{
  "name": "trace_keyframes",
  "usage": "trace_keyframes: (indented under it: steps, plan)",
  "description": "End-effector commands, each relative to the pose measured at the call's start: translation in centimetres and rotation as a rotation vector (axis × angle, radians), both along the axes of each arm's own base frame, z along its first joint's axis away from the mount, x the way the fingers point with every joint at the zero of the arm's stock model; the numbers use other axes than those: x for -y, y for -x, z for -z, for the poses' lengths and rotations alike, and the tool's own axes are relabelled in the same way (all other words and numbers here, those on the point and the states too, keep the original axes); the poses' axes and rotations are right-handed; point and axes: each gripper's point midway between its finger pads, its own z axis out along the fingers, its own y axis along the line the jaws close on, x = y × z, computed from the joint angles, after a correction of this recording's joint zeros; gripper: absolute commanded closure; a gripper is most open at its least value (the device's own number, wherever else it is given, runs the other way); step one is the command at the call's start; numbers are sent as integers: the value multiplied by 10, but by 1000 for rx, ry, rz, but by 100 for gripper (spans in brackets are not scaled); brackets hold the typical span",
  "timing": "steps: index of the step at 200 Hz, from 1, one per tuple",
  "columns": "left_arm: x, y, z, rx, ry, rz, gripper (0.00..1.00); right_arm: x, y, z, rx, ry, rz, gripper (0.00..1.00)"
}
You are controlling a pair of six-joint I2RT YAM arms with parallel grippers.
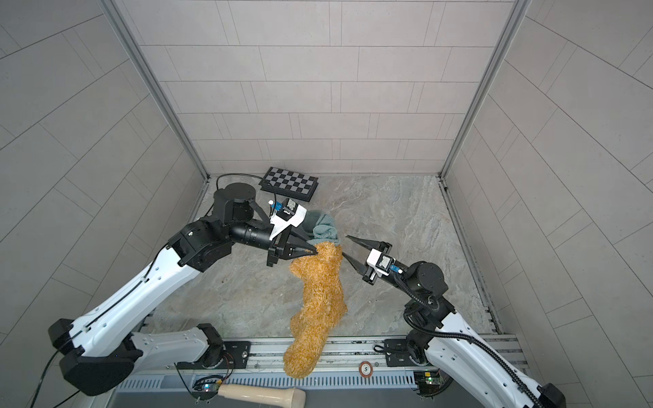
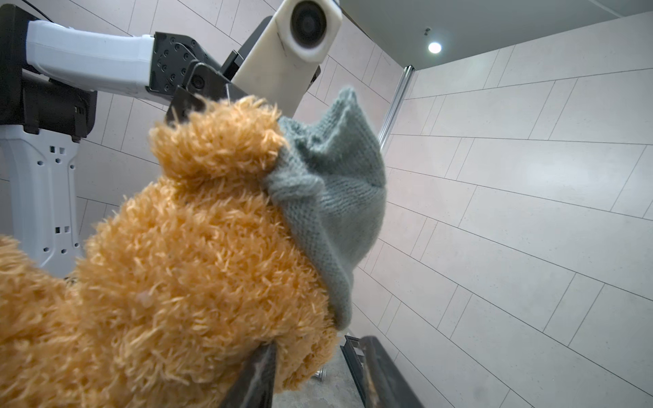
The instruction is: Dress the teddy bear
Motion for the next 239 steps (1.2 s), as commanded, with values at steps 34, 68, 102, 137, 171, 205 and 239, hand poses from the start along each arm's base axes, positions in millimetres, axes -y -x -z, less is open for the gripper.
trace_keyframes:
  steps: [34,68,102,137,171,205,239]
  plan:
    - [-9,12,-6,19,-1,55,100,0,10,-27,106,-8,2,61]
    - [-10,12,-4,16,-7,58,100,-17,13,-25,108,28,-58,60]
    - [-9,10,0,14,-16,52,100,-33,15,-21,107,56,-94,60]
    - [-7,6,4,11,-25,44,100,-41,16,-14,107,88,-110,65]
    - [-6,4,8,5,-33,39,100,-43,21,-14,113,86,-121,64]
    - [-4,1,15,-2,-54,28,100,-44,19,-14,108,78,-121,68]
    - [-3,-4,23,-8,-80,11,100,-42,14,-13,81,61,-93,91]
